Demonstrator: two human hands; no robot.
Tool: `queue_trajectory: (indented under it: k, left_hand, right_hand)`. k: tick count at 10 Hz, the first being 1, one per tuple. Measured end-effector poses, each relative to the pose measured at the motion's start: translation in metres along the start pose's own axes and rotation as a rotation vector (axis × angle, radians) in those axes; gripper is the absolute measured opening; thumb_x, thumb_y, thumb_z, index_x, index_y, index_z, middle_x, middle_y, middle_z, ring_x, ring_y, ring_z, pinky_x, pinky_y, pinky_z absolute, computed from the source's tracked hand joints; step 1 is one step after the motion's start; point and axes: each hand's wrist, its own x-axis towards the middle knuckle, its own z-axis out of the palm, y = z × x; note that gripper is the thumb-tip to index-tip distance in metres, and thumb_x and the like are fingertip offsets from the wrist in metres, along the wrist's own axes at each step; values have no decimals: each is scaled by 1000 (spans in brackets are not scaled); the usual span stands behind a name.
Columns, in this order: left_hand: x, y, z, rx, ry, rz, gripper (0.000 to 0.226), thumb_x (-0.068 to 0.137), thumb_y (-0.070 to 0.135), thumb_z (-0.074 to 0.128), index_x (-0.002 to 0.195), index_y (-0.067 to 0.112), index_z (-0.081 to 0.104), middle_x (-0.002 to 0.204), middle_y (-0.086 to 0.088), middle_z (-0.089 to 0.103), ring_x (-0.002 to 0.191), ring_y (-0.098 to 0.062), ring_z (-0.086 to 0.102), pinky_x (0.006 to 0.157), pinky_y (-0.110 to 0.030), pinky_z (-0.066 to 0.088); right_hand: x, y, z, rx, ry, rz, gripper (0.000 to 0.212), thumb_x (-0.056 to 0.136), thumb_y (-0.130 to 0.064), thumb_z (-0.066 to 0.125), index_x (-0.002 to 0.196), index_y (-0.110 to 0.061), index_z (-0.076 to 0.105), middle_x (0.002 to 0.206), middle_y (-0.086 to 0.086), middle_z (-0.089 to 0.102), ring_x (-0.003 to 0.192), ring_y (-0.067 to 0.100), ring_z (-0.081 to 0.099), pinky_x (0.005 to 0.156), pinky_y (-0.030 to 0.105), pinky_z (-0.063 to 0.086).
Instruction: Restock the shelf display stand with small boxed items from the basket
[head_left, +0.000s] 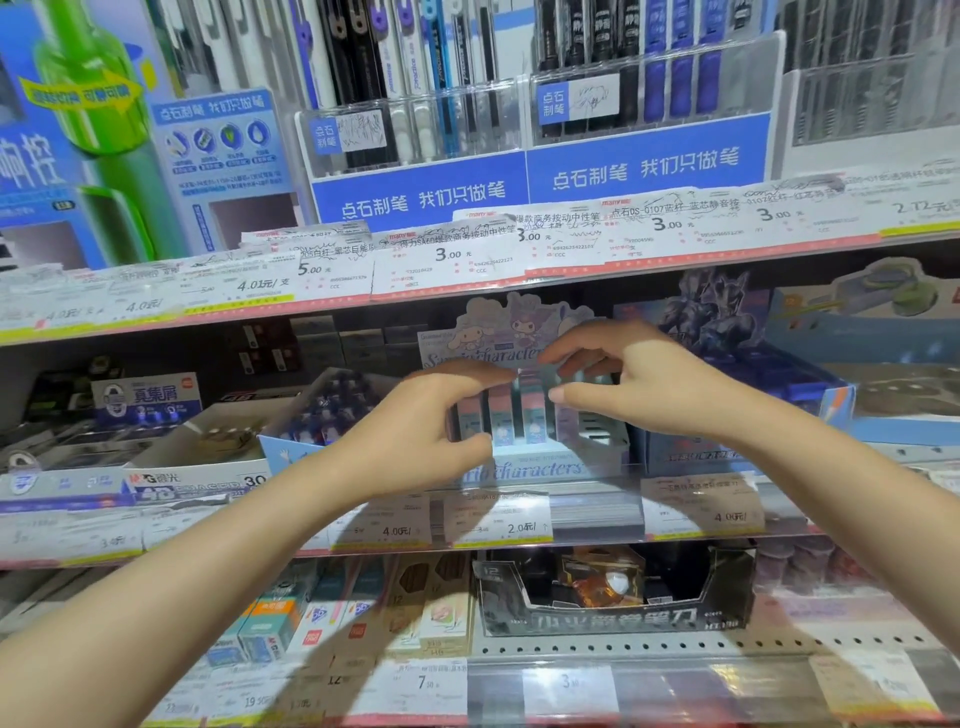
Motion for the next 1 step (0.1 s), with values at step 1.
queue_trajectory:
  k: [1]
  left_hand:
    - [-12,-4,-1,-64,165,32,49,75,38,52,118,19,62,111,14,63,105,2,55,90,-9,40]
  right_hand:
    - [-14,-9,5,56,112,-34,27,81,-23,65,108,-25,60,103,-11,61,96,5,60,91,30,49]
